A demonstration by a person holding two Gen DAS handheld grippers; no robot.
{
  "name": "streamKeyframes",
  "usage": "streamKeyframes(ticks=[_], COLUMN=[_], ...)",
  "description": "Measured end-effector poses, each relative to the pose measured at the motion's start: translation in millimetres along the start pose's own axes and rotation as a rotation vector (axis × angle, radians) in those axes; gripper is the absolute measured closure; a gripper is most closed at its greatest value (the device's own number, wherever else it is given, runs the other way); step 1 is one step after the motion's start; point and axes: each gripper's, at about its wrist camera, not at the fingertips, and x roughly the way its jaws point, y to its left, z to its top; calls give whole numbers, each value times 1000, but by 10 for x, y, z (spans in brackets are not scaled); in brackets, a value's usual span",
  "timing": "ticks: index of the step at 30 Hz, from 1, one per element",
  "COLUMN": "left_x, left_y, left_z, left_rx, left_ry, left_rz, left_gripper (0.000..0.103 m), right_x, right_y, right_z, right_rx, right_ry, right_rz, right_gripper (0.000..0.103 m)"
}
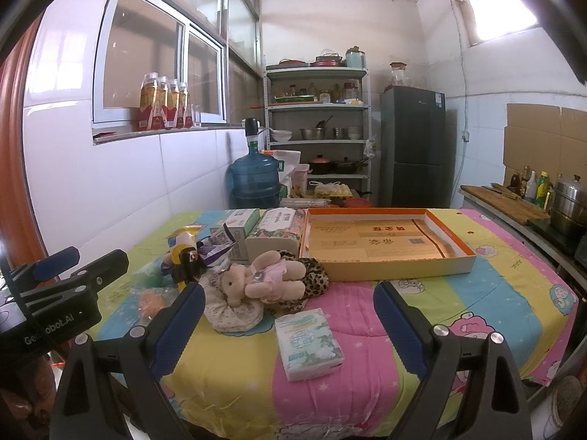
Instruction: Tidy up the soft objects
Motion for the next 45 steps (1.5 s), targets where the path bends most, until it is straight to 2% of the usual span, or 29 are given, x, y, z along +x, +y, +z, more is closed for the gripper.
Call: streamKeyframes(ticks=[31,45], left_x=[58,571], left_y=[125,446], left_z=[-67,-307], left_rx=[-12,-45], left_ry=[10,105], left_rz=[13,-44], left_gripper=[21,21], right_x=[87,568], right_y=[26,-77], right_z=[-61,-304], right_rx=[-9,6], right_ry=[30,143], right_rz=[18,30], right_gripper=[10,10])
